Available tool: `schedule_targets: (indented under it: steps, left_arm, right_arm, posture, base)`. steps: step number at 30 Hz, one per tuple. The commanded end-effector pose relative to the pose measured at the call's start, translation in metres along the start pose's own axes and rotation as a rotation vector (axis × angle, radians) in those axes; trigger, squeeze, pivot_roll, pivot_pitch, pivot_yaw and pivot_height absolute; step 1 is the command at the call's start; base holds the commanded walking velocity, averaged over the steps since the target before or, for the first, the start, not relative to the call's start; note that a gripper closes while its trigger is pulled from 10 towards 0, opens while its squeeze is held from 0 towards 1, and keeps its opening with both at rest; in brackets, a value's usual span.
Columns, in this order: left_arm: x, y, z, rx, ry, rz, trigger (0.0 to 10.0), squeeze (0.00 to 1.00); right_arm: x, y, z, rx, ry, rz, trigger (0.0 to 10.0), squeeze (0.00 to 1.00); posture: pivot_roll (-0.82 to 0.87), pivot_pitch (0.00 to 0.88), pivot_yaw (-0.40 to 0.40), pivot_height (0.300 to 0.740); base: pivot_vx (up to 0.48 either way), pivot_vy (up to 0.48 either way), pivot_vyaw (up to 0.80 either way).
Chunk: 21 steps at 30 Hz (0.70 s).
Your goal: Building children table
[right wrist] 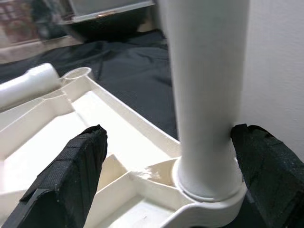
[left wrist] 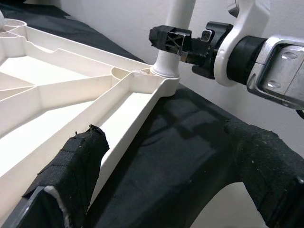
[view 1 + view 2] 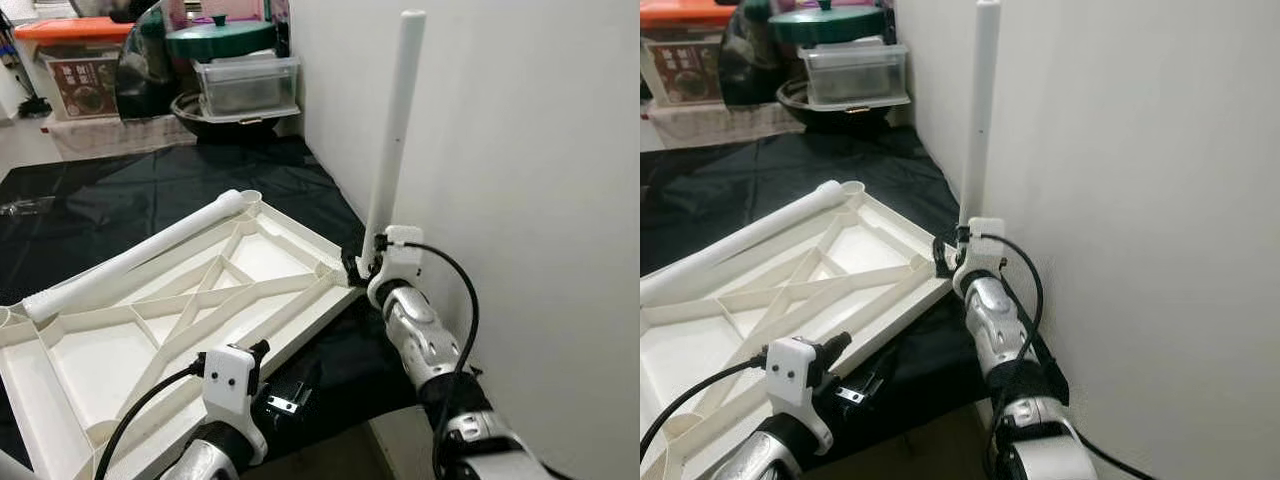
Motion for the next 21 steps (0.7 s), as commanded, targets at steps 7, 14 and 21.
schedule_targets:
  steps: [7, 14, 21]
  left_arm:
    - [0.021, 0.001, 0.002, -0.034, -0.069, 0.135, 10.0, 0.00]
    - [0.029, 0.002, 0.004, -0.057, -0.094, 0.183, 10.0, 0.00]
    - [0.026, 0.001, 0.000, -0.058, -0.105, 0.176, 10.0, 0.00]
  right_arm:
    - [0.010, 0.046, -0.018, -0.098, 0.094, 0.129, 10.0, 0.00]
    - [0.014, 0.068, -0.020, -0.097, 0.118, 0.109, 10.0, 0.00]
    - [0.015, 0.076, -0.019, -0.114, 0.143, 0.103, 10.0, 0.00]
  posture:
    - [-0.06, 0.000, 0.007, 0.740]
    - [-0.06, 0.000, 0.014, 0.740]
    - [-0.06, 0.000, 0.017, 0.740]
  base:
    - [0.000, 0.000, 0.00]
    - [0.000, 0.000, 0.00]
    - [0.000, 0.000, 0.00]
Point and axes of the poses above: a point about 5 cm out from each wrist's last joint towards the gripper, its own y axis pointing back from the gripper into the wrist, its own z axis along the axis of the wrist's last joint, x = y × z, the point moved 3 cm from there along -y, pointing out of the wrist towards the gripper, and after that the axes turned 8 degrees about y, right-handed, at the moved point
